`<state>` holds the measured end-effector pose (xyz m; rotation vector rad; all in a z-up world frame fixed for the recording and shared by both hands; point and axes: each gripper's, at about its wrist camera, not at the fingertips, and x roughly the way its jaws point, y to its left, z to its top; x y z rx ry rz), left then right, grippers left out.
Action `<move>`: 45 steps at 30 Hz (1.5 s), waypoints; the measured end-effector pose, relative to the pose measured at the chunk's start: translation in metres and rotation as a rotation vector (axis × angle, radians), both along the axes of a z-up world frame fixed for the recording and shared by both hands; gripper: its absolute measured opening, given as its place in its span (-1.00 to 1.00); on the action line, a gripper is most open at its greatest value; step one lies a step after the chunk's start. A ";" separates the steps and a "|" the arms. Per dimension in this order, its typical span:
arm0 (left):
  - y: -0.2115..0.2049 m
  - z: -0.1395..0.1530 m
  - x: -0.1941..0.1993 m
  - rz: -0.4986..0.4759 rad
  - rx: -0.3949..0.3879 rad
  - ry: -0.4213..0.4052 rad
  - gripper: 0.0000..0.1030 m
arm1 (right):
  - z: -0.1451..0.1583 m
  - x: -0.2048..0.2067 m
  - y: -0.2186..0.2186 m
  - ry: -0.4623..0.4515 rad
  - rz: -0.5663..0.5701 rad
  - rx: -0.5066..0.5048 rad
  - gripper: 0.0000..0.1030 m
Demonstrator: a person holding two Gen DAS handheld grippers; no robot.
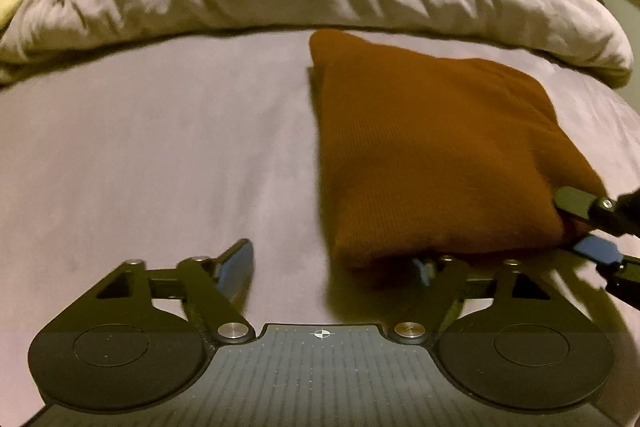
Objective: Fold small clothes
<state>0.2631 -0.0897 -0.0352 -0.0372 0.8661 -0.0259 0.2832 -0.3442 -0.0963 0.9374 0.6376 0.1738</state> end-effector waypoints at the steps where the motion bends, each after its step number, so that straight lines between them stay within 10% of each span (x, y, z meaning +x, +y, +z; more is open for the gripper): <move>1: 0.003 -0.002 0.000 0.009 -0.014 0.005 0.39 | 0.000 0.000 -0.001 -0.008 -0.011 0.006 -0.52; 8: -0.002 -0.004 0.006 0.016 -0.007 0.008 0.48 | -0.002 0.009 0.001 -0.037 -0.031 0.006 -0.49; 11: -0.001 -0.005 0.010 0.014 -0.031 0.027 0.17 | -0.001 0.017 0.001 -0.033 -0.024 0.023 -0.49; 20: 0.003 0.011 0.010 -0.003 -0.073 0.046 -0.27 | 0.043 0.006 0.018 -0.130 -0.054 -0.322 -0.84; 29: 0.004 0.000 0.013 -0.006 -0.037 0.088 -0.05 | 0.027 0.013 0.029 -0.072 -0.031 -0.534 -0.84; 35: 0.018 0.010 0.003 -0.045 -0.027 0.097 0.41 | 0.019 0.016 0.011 -0.052 -0.011 -0.433 -0.72; 39: 0.039 0.031 -0.015 -0.043 0.025 0.052 0.39 | 0.030 0.000 -0.003 -0.046 -0.034 -0.421 -0.31; 45: 0.046 0.057 -0.001 -0.002 -0.028 -0.021 0.41 | 0.058 -0.011 0.006 -0.116 -0.090 -0.579 -0.29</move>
